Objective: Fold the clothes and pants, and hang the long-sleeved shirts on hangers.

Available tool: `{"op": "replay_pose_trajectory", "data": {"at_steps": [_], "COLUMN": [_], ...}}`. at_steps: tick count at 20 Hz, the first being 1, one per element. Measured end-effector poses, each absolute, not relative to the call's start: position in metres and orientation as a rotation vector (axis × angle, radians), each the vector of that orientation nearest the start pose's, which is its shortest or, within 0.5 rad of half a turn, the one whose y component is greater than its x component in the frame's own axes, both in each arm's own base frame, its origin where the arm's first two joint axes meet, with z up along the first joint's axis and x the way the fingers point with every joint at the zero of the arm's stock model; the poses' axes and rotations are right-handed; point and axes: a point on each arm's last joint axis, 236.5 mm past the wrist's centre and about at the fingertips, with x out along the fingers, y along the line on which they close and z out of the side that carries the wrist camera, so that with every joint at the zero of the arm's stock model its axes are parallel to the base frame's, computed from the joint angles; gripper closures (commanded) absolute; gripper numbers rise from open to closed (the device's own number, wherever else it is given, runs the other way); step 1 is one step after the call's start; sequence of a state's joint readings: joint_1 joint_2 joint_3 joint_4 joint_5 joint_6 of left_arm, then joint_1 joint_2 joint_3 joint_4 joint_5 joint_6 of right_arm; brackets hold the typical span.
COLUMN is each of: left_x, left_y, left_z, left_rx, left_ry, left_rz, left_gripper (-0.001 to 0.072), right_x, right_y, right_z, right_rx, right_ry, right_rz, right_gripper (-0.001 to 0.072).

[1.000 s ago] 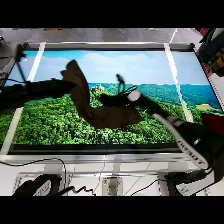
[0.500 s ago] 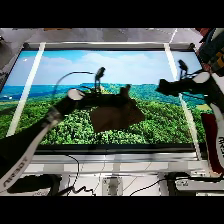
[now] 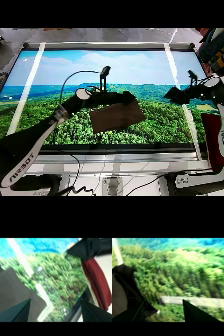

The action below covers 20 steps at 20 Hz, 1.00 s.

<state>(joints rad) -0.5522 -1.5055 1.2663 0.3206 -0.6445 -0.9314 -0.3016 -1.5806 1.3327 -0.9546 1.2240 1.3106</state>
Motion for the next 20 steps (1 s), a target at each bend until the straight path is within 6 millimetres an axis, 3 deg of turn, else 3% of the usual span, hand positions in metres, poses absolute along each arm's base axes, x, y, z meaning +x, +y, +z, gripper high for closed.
{"op": "replay_pose_trajectory", "data": {"at_steps": [2,7,9,12,14,19,20], "left_x": [0.397,0.404,0.404,0.4,0.396,0.394,0.393], "left_y": [-0.384,-0.36,-0.357,-0.355,-0.356,-0.356,-0.356], "left_z": [0.112,0.126,0.127,0.128,0.128,0.127,0.127], "left_rx": [-0.48,-0.487,-0.488,-0.486,-0.484,-0.484,-0.483], "left_ry": [0.763,0.75,0.755,0.765,0.775,0.783,0.785], "left_rz": [-0.97,-0.974,-0.982,-0.998,-1.013,-1.023,-1.025], "left_gripper": [0.0006,0.0008,0.0008,0.0009,0.0009,0.0011,0.0012], "right_x": [0.434,0.421,0.419,0.421,0.42,0.394,0.388], "right_y": [0.03,0.111,0.129,0.137,0.142,0.172,0.181], "right_z": [-0.031,-0.068,-0.083,-0.099,-0.104,-0.107,-0.107], "right_rx": [0.601,0.469,0.357,0.273,0.266,0.316,0.313], "right_ry": [1.325,1.438,1.451,1.461,1.472,1.57,1.584], "right_rz": [0.345,0.503,0.501,0.429,0.403,0.482,0.52], "right_gripper": [0.0015,0.0015,0.0016,0.0031,0.0145,0.0194,0.034]}}
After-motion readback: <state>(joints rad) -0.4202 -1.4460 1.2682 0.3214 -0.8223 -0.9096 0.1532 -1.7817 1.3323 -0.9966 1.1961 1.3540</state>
